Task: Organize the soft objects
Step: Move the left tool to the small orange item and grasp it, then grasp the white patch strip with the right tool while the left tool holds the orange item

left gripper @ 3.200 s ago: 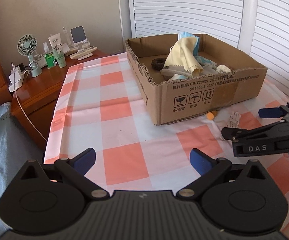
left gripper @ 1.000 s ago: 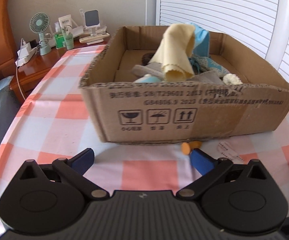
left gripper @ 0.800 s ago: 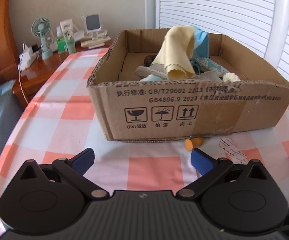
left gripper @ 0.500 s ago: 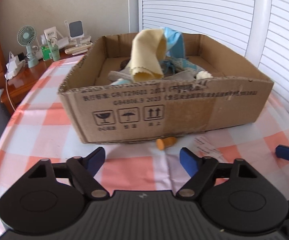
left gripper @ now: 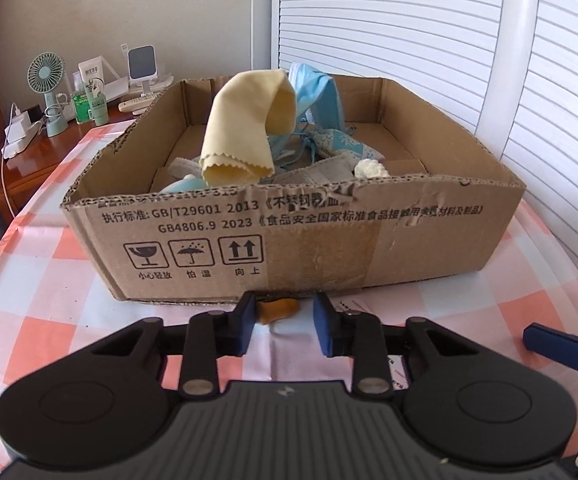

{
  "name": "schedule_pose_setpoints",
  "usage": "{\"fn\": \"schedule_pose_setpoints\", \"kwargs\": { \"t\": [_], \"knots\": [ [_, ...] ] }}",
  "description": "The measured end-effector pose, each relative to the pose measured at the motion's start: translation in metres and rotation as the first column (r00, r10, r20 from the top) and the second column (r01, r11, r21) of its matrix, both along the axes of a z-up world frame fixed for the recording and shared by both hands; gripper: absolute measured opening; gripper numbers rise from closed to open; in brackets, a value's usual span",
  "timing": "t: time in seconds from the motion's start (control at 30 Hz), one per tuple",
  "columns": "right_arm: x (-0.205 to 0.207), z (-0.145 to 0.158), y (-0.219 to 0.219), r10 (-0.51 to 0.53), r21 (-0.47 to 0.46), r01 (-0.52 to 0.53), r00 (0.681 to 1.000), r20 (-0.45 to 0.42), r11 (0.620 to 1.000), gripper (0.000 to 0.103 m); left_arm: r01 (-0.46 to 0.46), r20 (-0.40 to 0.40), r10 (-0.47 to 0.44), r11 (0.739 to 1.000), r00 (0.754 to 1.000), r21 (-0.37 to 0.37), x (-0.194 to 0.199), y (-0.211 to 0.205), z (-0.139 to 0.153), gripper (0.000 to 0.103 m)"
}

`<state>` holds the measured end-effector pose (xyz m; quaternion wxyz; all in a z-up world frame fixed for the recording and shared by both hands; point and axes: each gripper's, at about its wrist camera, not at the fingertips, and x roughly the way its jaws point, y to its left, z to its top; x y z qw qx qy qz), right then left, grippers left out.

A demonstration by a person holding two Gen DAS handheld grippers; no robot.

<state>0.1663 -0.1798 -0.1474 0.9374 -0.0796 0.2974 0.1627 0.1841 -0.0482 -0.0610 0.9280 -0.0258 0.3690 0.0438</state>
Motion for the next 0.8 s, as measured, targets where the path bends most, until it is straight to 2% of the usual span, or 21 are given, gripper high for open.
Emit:
{"fn": "schedule_pose_setpoints", "kwargs": {
  "t": [0.07,0.23,0.5,0.57,0.63,0.8],
  "knots": [
    [0.0,0.0,0.0,0.0,0.0,0.0,1.0,0.0,1.0,0.103,0.004,0.003,-0.004,1.0,1.0,-0.002,-0.001,0.003,0.0,0.02],
    [0.0,0.0,0.0,0.0,-0.001,0.0,1.0,0.0,1.0,0.103,0.024,0.005,-0.024,1.0,1.0,-0.018,-0.003,0.007,0.0,0.019],
    [-0.001,0.005,0.004,0.035,-0.025,-0.036,0.999,-0.022,0.999,0.103,0.132,0.0,-0.132,0.991,0.991,0.013,-0.011,0.017,0.006,0.019],
    [-0.001,0.007,0.008,0.059,-0.024,-0.06,0.998,-0.028,0.998,0.098,0.166,-0.009,-0.166,0.986,0.986,0.018,-0.014,0.022,0.007,0.019],
    [0.0,0.009,0.014,0.096,-0.02,-0.097,0.995,-0.035,0.995,0.089,0.202,-0.017,-0.202,0.979,0.979,0.029,-0.016,0.026,0.008,0.019],
    [0.013,0.014,0.028,0.166,0.005,-0.165,0.985,-0.049,0.986,0.071,0.274,-0.037,-0.273,0.961,0.961,0.028,-0.022,0.039,0.01,0.019]
  ]
}}
